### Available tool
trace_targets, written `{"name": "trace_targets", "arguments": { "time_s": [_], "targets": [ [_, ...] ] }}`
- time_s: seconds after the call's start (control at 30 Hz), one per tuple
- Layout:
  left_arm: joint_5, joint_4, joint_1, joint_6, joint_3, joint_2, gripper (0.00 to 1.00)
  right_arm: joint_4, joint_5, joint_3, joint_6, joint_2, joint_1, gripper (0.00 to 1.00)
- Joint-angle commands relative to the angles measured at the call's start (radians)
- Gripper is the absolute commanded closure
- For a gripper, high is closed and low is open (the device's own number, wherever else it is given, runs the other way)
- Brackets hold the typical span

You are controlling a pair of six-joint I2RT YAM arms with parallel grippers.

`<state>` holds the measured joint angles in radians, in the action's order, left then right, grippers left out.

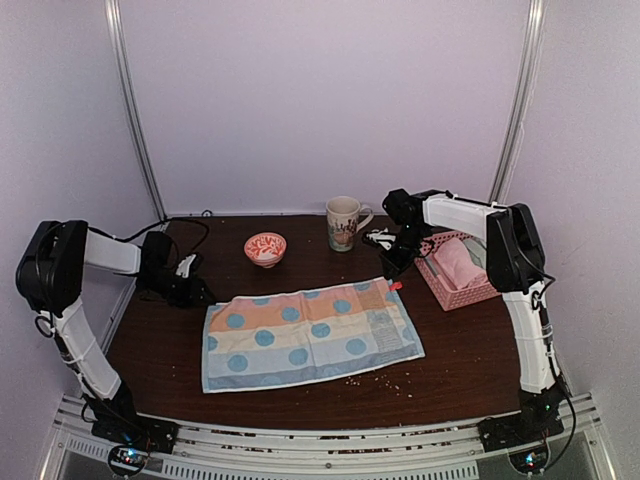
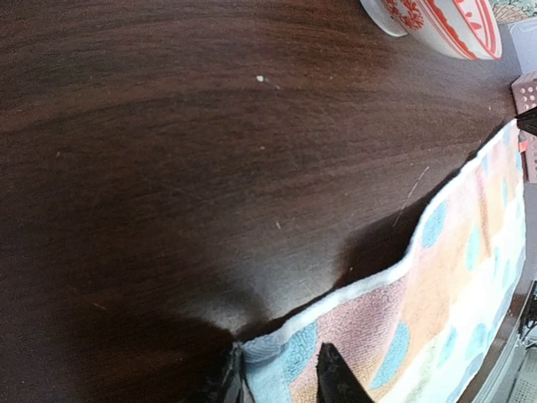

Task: Roll the towels
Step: Pick up the towel from the center of the board.

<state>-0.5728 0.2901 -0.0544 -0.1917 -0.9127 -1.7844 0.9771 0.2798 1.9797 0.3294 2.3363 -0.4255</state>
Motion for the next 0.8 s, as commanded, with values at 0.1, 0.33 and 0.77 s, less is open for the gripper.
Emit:
{"name": "trace_targets", "arguments": {
  "time_s": [0.1, 0.33, 0.77],
  "targets": [
    [0.313, 0.12, -0.094, 0.019, -0.017, 0.003, 0.6, 0.013, 0.001, 0.03, -0.001, 0.008, 0.004, 0.97],
    [0.556, 0.161, -0.169, -0.047, -0.038, 0.003, 0.68, 0.011, 0.008, 0.033, -0.003, 0.013, 0.004, 0.97],
    [0.633, 0.212, -0.209, -0.089, -0.043, 0.008, 0.68, 0.009, 0.009, 0.036, -0.006, 0.016, 0.004, 0.96]
  ]
}}
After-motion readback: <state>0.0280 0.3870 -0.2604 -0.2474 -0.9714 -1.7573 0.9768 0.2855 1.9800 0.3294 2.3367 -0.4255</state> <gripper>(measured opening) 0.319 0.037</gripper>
